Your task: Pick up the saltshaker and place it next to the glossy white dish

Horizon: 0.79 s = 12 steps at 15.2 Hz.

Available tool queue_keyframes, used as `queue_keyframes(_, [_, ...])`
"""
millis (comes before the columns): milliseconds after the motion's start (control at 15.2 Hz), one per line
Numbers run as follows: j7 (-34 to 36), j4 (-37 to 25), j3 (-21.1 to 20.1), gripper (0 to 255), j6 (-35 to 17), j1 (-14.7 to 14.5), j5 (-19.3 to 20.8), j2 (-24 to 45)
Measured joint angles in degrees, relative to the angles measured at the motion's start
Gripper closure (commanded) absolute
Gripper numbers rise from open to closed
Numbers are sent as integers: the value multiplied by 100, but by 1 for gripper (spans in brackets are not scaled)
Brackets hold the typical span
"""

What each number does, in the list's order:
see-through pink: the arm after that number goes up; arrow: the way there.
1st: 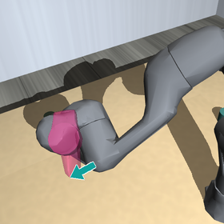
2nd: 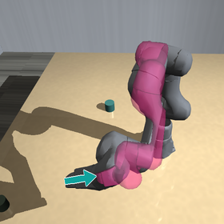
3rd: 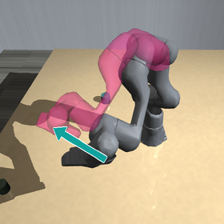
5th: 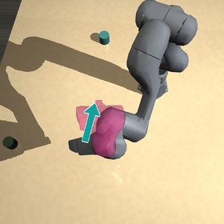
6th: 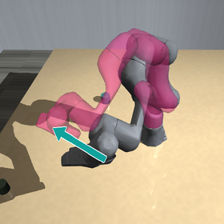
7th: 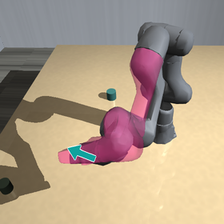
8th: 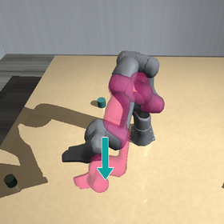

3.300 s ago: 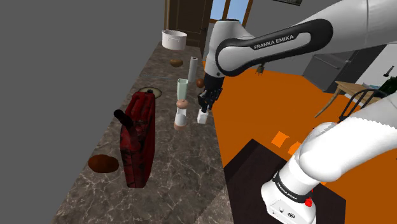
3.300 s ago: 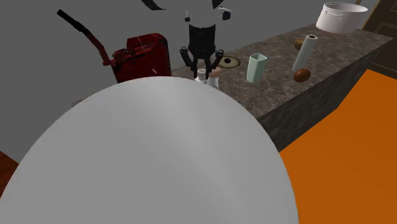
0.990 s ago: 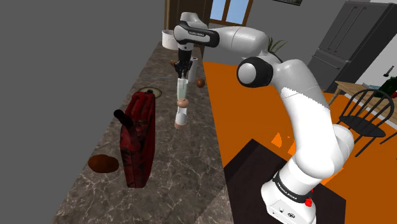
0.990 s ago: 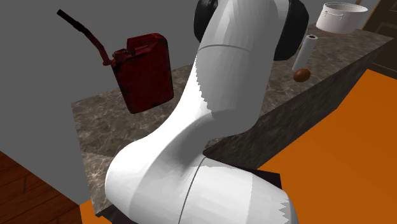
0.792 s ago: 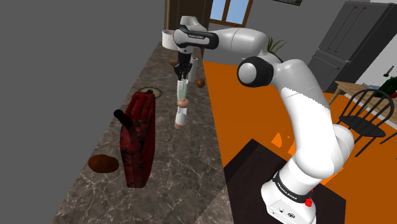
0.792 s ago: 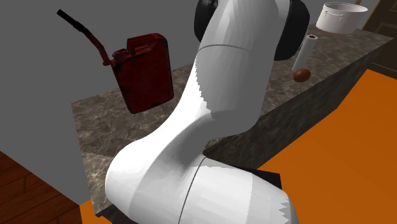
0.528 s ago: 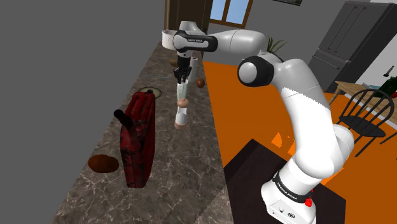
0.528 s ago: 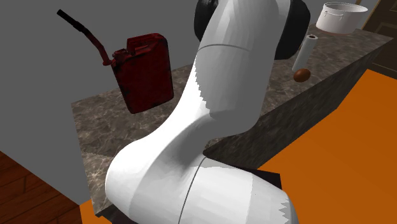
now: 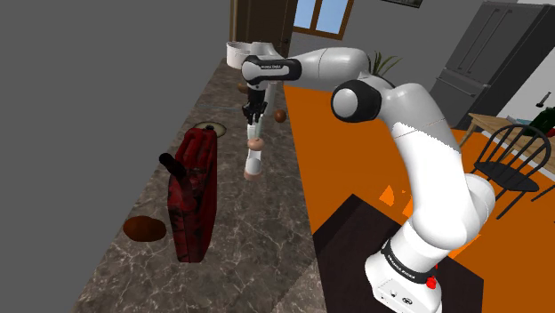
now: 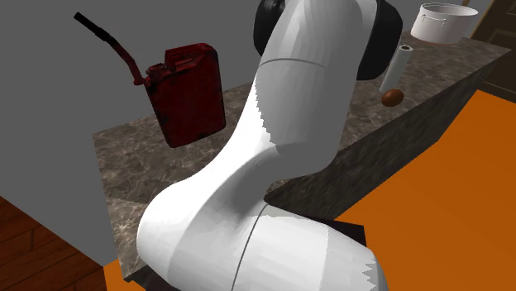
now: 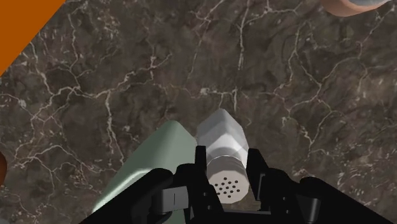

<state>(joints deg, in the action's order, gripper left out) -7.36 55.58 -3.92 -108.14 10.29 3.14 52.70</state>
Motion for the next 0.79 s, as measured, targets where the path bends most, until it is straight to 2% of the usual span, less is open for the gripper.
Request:
queue_keyframes(462, [20,196,3,255,-441,-10,16,121])
queue_keyframes(792, [37,284,-2,255,-554,-16,25,85])
